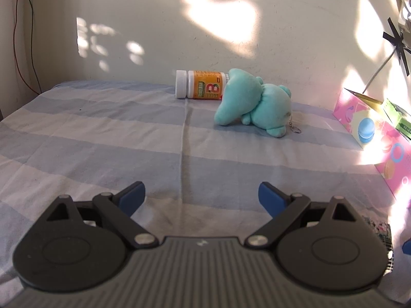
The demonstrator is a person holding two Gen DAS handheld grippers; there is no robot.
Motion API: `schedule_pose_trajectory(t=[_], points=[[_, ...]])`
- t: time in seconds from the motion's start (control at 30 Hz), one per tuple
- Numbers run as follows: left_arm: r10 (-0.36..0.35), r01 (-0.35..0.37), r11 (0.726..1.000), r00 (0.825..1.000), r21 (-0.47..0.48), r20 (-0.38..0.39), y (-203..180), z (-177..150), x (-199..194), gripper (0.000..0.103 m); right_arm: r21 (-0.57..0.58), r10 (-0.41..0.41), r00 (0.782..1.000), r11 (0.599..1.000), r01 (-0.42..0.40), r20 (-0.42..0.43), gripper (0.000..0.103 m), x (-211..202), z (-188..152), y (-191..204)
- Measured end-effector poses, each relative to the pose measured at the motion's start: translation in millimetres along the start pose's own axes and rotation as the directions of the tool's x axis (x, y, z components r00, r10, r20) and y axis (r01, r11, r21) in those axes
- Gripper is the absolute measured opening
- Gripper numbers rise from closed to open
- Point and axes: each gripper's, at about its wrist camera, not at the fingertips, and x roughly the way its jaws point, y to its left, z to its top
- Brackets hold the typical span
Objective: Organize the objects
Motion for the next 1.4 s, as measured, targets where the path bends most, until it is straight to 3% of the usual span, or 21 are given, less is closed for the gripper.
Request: schedule_pose_trajectory(t=[0.33,1.4], points=[[-0.005,0.005,1.000,1.000,-0.002,-0.009,0.0,-0.8,1.0,0.096,0.083,0.034,0.999,0.996,-0.032,-0.018,0.094,4.0,1.9,-12.2],[-0.030,0.031,0.999,0.999,0.033,-0.033,-3.5,-2.1,0.4,0.096,0.144,0.061,0.998,0.988,-0.061,0.007,0.095,-0.7,2.6,-17.3]])
